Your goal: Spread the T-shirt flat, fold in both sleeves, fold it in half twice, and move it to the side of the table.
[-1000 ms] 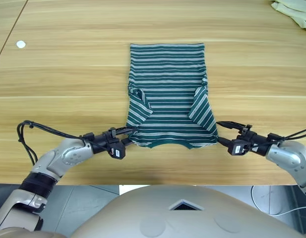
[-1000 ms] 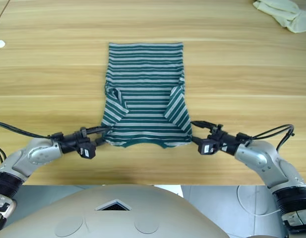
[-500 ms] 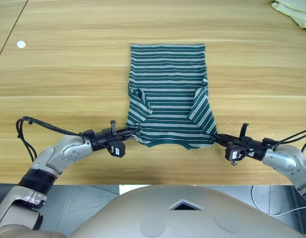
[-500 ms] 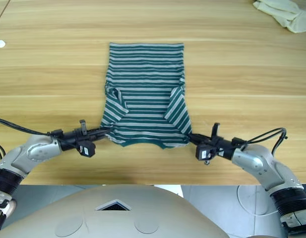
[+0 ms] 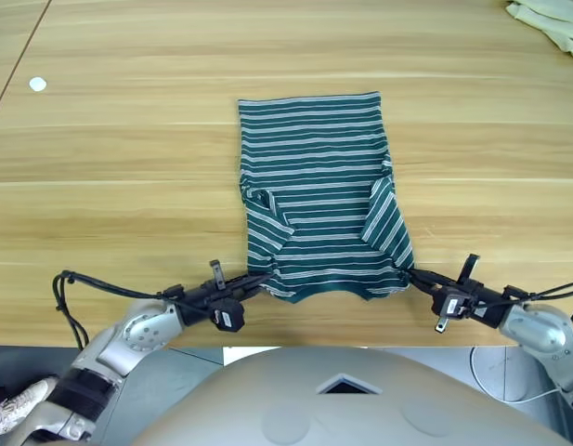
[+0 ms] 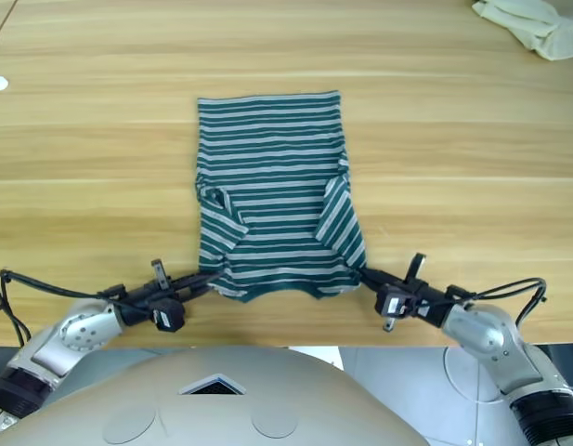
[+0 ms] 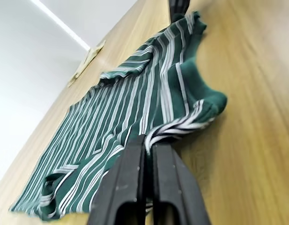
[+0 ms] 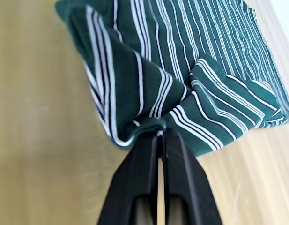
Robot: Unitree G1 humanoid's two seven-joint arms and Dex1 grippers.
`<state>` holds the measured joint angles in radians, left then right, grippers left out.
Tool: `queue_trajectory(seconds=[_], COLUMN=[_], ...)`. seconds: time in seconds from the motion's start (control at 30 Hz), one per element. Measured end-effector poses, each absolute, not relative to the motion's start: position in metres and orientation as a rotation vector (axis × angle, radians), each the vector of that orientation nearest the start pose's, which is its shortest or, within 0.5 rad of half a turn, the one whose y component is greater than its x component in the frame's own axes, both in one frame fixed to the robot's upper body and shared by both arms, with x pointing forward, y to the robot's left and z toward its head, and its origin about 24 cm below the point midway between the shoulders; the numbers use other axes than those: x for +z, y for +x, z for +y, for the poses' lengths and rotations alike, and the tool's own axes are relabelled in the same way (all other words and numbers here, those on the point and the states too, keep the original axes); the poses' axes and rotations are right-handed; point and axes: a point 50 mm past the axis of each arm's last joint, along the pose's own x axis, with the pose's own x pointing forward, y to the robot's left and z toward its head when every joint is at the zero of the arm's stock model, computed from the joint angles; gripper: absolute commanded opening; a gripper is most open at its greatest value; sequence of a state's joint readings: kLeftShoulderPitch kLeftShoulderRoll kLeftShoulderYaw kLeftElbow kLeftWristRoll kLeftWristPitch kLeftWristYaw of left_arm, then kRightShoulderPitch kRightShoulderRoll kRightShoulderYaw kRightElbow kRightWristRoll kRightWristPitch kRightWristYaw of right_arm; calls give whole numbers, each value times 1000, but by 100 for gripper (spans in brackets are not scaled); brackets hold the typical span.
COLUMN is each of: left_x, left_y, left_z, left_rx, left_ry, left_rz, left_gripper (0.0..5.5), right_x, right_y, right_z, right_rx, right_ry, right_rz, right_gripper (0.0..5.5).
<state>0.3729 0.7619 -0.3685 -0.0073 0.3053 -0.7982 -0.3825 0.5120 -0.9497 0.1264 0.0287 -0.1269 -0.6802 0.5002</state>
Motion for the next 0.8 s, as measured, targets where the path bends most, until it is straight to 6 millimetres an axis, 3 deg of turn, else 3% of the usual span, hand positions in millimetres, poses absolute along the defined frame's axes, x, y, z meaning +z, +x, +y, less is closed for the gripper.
queue_trajectory(seconds=[0.13, 0.33, 0.47, 0.63, 0.8], left_x=[15, 34, 40, 57, 54], left_y=[135, 203, 241, 298, 328], left_z=[183, 186, 186, 176, 165], left_rx=[-997, -781, -707, -615, -612], left_ry=[794, 849, 868, 903, 923], left_rz=[-152, -280, -295, -346, -288], left_gripper=[0, 0, 0, 0, 0], right_x=[42, 72, 75, 78, 67], right_y=[140, 212, 239, 286, 314], right_z=[-244, -238, -235, -220, -215], right_rx=[964, 747, 653, 541, 456], right_ry=[-824, -921, -954, -986, -988], right_rz=[49, -181, -218, -254, -200], right_gripper=[0, 0, 0, 0, 0])
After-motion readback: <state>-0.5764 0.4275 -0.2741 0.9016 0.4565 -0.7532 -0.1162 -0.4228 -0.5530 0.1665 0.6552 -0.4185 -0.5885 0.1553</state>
